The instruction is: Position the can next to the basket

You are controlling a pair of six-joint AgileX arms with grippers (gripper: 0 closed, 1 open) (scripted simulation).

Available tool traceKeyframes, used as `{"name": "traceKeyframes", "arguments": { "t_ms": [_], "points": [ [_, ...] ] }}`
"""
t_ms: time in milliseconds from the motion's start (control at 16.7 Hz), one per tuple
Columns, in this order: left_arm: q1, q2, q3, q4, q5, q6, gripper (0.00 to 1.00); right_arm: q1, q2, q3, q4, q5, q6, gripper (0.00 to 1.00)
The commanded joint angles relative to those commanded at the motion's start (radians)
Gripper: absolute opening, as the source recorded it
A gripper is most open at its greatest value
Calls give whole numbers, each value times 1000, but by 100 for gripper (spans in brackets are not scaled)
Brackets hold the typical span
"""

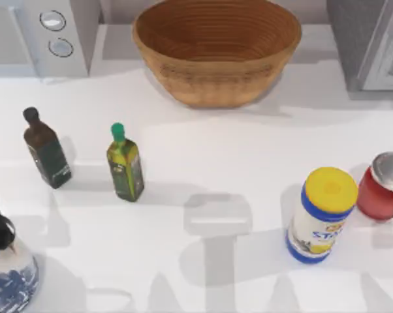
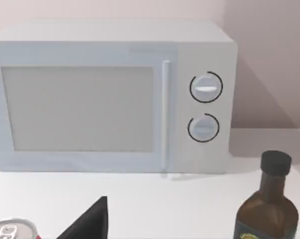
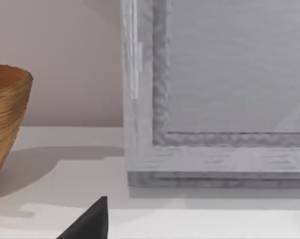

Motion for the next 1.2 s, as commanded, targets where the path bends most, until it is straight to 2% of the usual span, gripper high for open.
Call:
{"name": "traceKeyframes", "arguments": {
  "t_ms": [240, 540, 780, 1200],
  "points": [
    [-3, 29, 30, -17, 2, 17, 100, 0, 0, 0, 0, 0, 0, 100],
    [4, 263, 254, -161, -2, 152, 100, 0, 0, 0, 0, 0, 0, 100],
    [45, 581, 527, -362, -25, 333, 100, 0, 0, 0, 0, 0, 0, 100],
    [166, 1263, 1054, -801, -66, 714, 100, 0, 0, 0, 0, 0, 0, 100]
  ]
}}
